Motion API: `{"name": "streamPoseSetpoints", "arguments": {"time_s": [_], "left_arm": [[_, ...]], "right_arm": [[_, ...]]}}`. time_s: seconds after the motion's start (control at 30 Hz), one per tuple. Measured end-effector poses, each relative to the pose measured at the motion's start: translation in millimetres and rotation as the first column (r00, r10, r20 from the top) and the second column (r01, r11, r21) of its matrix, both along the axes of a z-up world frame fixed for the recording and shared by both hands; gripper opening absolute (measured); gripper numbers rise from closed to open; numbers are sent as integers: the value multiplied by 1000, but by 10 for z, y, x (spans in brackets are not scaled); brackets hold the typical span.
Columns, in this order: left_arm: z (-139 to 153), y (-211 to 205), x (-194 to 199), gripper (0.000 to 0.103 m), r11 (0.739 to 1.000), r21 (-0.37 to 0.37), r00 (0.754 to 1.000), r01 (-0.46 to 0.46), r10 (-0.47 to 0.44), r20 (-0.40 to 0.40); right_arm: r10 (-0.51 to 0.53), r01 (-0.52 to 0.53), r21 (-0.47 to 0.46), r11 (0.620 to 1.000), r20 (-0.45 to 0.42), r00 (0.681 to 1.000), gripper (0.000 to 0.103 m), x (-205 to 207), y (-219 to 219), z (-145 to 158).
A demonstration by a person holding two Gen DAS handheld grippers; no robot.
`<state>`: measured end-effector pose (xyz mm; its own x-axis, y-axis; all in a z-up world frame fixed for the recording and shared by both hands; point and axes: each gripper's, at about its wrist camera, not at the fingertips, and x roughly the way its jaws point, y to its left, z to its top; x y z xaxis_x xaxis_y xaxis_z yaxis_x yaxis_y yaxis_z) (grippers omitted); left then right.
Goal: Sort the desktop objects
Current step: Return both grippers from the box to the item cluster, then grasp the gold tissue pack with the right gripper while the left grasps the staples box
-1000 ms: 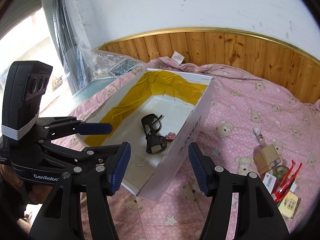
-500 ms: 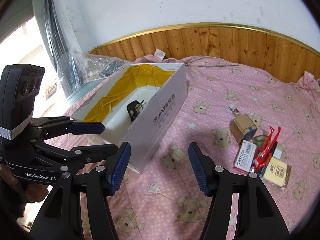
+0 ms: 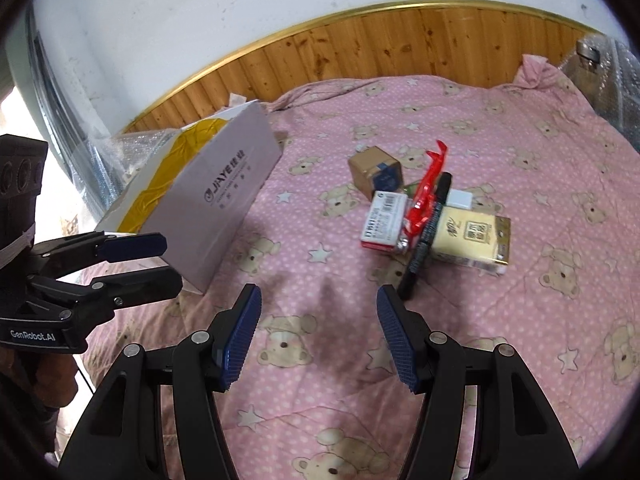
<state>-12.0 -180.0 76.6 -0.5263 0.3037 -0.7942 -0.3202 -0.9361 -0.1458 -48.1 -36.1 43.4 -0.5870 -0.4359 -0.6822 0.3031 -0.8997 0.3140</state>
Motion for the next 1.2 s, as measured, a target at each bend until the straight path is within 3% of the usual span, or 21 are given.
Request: {"name": "streamPoseSetpoints", "arguments": {"time_s": [0.2, 0.63, 0.9, 1.2], "left_arm": [[-141, 388, -80, 63, 999, -20, 999, 40, -40, -10], [-426, 786, -513, 64, 999, 29, 999, 39, -39, 3], [-645, 876, -890, 64, 1000, -1, 1000, 11, -11, 20], [-1011, 892, -1360, 64, 999, 38, 996, 1, -4, 87]], "right_arm": [[-77, 77, 44, 996, 5, 997, 63, 20, 251, -100], [-154, 147, 148, 978, 34, 988, 63, -206, 480, -259], [-163, 157, 90, 984, 63, 985, 63, -446, 734, -337], [-153, 145, 101, 984, 76, 985, 63, -846, 737, -423]]}}
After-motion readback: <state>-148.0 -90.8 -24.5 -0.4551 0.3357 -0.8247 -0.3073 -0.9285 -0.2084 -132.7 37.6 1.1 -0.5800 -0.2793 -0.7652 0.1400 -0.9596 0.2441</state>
